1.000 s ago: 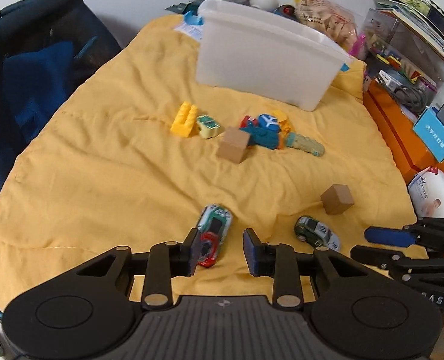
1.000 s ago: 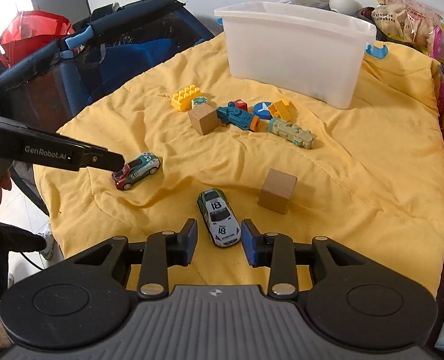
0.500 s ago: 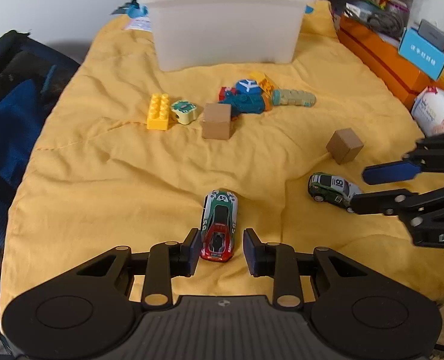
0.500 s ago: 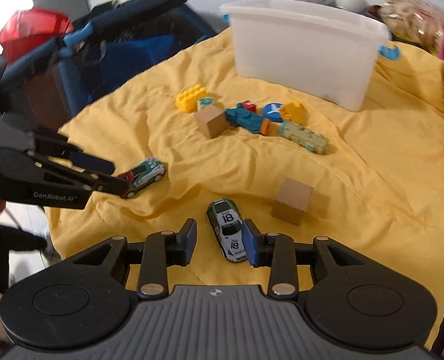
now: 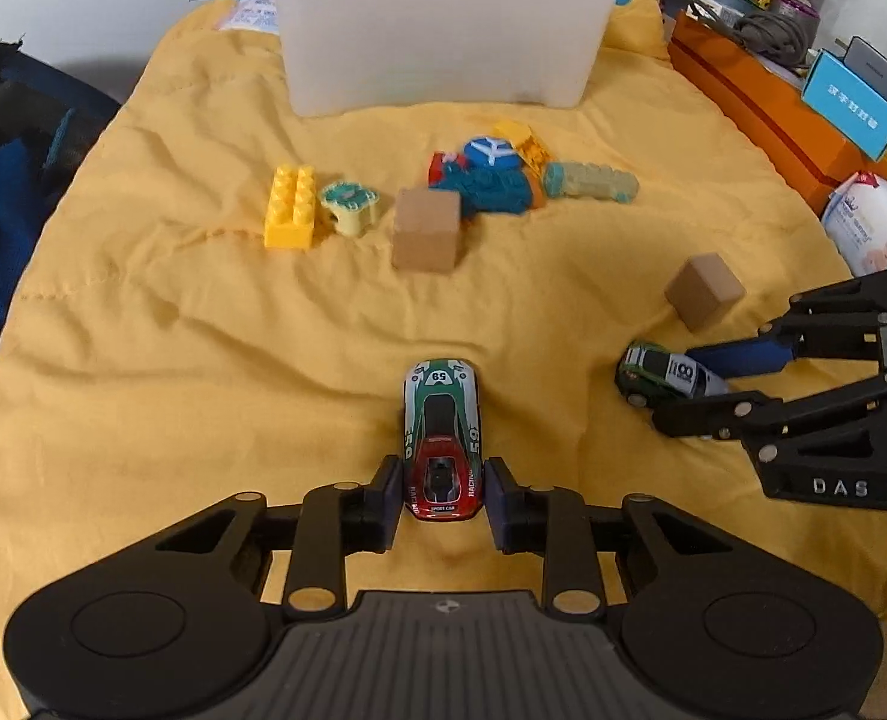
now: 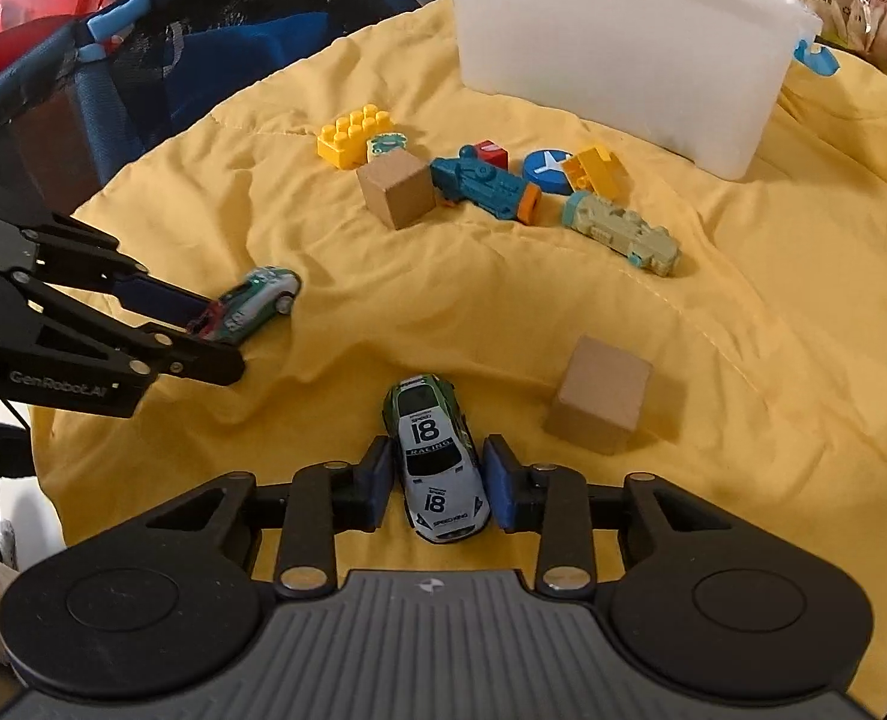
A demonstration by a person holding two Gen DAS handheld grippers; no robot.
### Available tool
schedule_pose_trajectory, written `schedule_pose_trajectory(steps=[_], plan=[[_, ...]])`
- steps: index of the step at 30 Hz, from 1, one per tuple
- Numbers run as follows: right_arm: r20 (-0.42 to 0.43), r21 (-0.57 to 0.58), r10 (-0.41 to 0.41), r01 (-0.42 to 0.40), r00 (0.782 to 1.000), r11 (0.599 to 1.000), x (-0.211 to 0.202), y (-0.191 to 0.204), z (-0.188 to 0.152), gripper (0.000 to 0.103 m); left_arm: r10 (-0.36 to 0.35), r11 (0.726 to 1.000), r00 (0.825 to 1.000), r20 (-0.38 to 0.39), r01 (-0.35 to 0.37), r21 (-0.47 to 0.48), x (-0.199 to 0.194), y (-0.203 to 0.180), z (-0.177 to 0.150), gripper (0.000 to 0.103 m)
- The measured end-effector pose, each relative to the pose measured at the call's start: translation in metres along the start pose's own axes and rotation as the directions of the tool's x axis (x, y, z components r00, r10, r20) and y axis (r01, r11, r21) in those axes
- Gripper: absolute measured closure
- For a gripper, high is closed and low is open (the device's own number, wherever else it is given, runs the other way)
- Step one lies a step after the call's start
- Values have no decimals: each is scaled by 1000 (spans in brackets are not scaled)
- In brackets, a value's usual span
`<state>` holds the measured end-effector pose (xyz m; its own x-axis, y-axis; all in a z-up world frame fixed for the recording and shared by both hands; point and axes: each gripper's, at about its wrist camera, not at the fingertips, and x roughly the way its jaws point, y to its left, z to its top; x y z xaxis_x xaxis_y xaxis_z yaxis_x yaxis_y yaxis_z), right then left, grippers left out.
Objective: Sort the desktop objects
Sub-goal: 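Carry the white-and-green and white race cars with both tools over the white bin, then open both tools over the white bin to drop the two cars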
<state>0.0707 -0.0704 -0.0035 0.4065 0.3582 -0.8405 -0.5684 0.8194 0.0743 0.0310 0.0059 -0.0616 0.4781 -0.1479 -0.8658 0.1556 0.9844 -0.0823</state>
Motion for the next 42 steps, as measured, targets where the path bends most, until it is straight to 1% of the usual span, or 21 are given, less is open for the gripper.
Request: schedule_pose_trajectory(steps=[2, 4, 7, 9, 11, 13, 18, 19, 21, 22, 26, 30, 32, 33, 34, 36, 37, 38, 39, 41, 42], plan=[[-2, 5, 2, -2, 1000, 1000, 0, 2, 5, 68, -19, 1000, 1000, 8, 19, 5, -2, 3, 7, 71], [19, -1, 5, -5, 1000, 1000, -6, 4, 14, 68, -32, 999, 999, 38, 32, -4, -12, 6, 19, 71], [85, -26, -18, 21, 996, 999, -24, 4, 35, 68, -56, 998, 991, 120, 57, -2, -35, 12, 49, 71], [128, -25, -38, 42, 991, 999, -34, -2, 53, 68, -48, 999, 983, 177, 44, 26, -48, 14, 72, 71], [172, -24, -68, 73, 983, 997, -43, -10, 71, 68, -53, 998, 971, 232, 42, 52, -61, 14, 99, 71], [221, -26, -106, 114, 969, 993, -52, -18, 92, 68, -39, 997, 956, 292, 16, 80, -71, 14, 127, 71], [320, 27, -194, 196, 927, 980, -65, -52, 145, 68, -10, 994, 915, 403, -35, 103, -80, 14, 196, 71], [333, 42, -209, 207, 920, 978, -66, -60, 156, 68, -3, 993, 911, 412, -48, 112, -78, 13, 209, 71], [342, 79, -231, 217, 911, 973, -66, -78, 177, 68, -4, 991, 912, 411, -51, 123, -68, 13, 231, 71], [343, 92, -234, 216, 910, 972, -65, -85, 185, 68, -4, 991, 914, 406, -51, 125, -62, 14, 242, 71], [339, 131, -250, 217, 907, 967, -56, -104, 214, 68, 14, 991, 931, 365, -61, 117, -32, 17, 271, 71], [290, 173, -268, 225, 919, 959, -37, -115, 231, 67, 28, 991, 947, 319, -69, 118, -5, 25, 279, 71], [264, 178, -284, 243, 922, 954, -23, -118, 235, 67, 3, 997, 961, 275, -22, 67, 11, 33, 281, 71], [252, 182, -290, 249, 923, 951, -15, -119, 235, 67, 14, 998, 965, 262, -28, 49, 18, 36, 282, 71], [242, 186, -293, 252, 925, 949, -10, -120, 236, 67, 39, 997, 967, 250, -53, 50, 25, 36, 283, 71], [226, 203, -297, 253, 928, 946, -2, -121, 235, 66, 53, 996, 975, 214, -68, 64, 37, 36, 284, 71], [227, 207, -295, 250, 928, 946, -1, -122, 235, 64, 62, 995, 977, 203, -76, 63, 40, 37, 284, 71], [223, 206, -293, 249, 930, 947, -1, -122, 235, 59, 72, 995, 977, 202, -85, 56, 39, 37, 284, 70], [228, 200, -292, 249, 929, 948, -2, -121, 234, 59, 73, 995, 975, 210, -85, 48, 35, 38, 282, 69], [252, 191, -304, 261, 919, 946, -9, -118, 232, 59, 62, 997, 967, 246, -74, 39, 21, 38, 277, 61], [264, 188, -307, 263, 914, 946, -14, -117, 230, 59, 66, 996, 959, 277, -79, 37, 10, 38, 271, 59]])
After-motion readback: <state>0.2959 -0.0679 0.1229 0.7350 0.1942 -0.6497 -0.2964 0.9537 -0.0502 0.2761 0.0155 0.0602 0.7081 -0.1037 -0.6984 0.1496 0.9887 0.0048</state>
